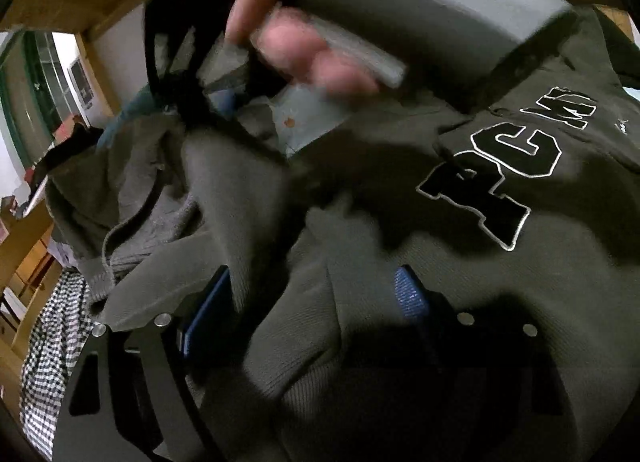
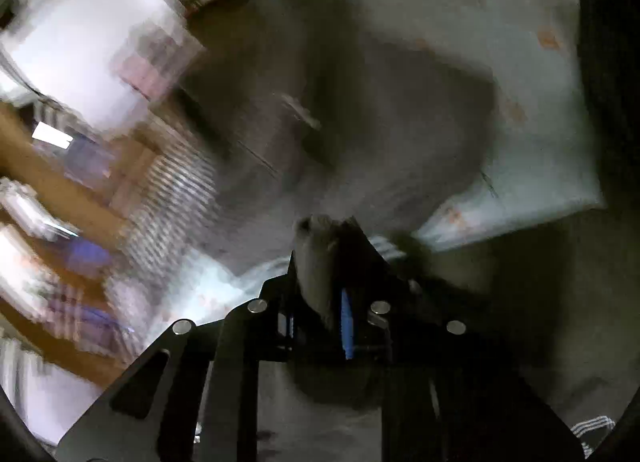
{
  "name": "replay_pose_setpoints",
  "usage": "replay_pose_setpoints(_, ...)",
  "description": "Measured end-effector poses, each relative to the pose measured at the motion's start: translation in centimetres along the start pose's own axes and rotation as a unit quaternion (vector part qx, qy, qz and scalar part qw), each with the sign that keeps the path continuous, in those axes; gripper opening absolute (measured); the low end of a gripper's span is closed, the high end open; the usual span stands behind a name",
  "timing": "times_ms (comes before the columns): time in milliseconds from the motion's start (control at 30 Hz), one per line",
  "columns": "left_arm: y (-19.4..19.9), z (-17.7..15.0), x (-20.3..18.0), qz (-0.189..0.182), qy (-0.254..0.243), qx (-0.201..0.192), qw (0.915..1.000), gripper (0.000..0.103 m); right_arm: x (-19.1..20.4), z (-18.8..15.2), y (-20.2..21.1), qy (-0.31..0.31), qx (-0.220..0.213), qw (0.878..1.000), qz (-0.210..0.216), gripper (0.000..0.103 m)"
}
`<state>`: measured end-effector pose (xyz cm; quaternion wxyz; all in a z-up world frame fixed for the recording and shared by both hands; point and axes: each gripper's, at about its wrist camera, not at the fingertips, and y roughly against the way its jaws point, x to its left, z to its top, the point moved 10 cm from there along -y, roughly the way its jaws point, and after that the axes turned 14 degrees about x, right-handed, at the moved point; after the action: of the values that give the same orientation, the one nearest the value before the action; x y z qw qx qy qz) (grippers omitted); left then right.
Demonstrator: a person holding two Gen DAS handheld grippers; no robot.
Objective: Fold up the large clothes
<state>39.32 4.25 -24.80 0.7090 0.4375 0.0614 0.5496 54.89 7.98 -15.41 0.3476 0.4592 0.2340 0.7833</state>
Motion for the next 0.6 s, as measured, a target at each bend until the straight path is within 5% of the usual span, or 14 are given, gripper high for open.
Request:
replay_pose_setpoints(33, 0.3, 0.0, 0.0, -0.004, 0.0, -0.005, 1.0, 0.082, 0.0, 0.4, 1.6, 0.003, -0.036, 0.999, -0.001, 0.017)
replay_pose_setpoints(133, -0.1, -0.1, -0.1, -0.009, 0.002, 0.0, 1.0, 0.082, -1.6, -0.4, 3.9, -0.041, -0.029, 0.998, 0.028, 0.017)
replay_pose_setpoints(233, 0.5, -0.1, 0.0, -0.003, 0.009, -0.006, 0.9999, 0.082, -4.1, -1.5, 6.4, -0.062, -0.043, 0.997, -0.002, 0.015)
replay_pose_setpoints(267, 0.6, -0.3, -0.3, -0.012, 0.013, -0.003, 0.9998, 0.082, -5.0, -1.9, 6.7, -0.082, -0.032, 0.996, -0.003, 0.001)
replay_pose_setpoints(367, 0.3, -1.0, -0.8, -0.015, 0.029, 0.01, 0.9994, 0.083, -8.0, -4.4, 5.8, -0.126, 0.037, 0.991, -0.015, 0.003)
replay_pose_setpoints(500, 0.6, -0.8, -0.9, -0.004, 0.03, 0.005, 0.9995, 0.083, -9.7, -8.6, 1.4, -0.214, 0.144, 0.966, -0.005, 0.01)
replay_pose_setpoints(533, 1.3, -0.5, -0.6, 0.014, 0.027, -0.009, 0.9995, 0.083, -9.4, -8.7, 0.7, -0.219, 0.146, 0.965, 0.003, 0.029)
replay_pose_setpoints(567, 2.3, 0.0, 0.0, 0.038, 0.027, -0.032, 0.9984, 0.083, -8.8, -8.4, 0.1, -0.218, 0.141, 0.966, 0.018, 0.07)
replay_pose_setpoints(600, 4.1, 0.9, 1.3, 0.065, 0.038, -0.068, 0.9948, 0.083, -8.1, -7.7, -0.1, -0.218, 0.126, 0.967, 0.032, 0.09)
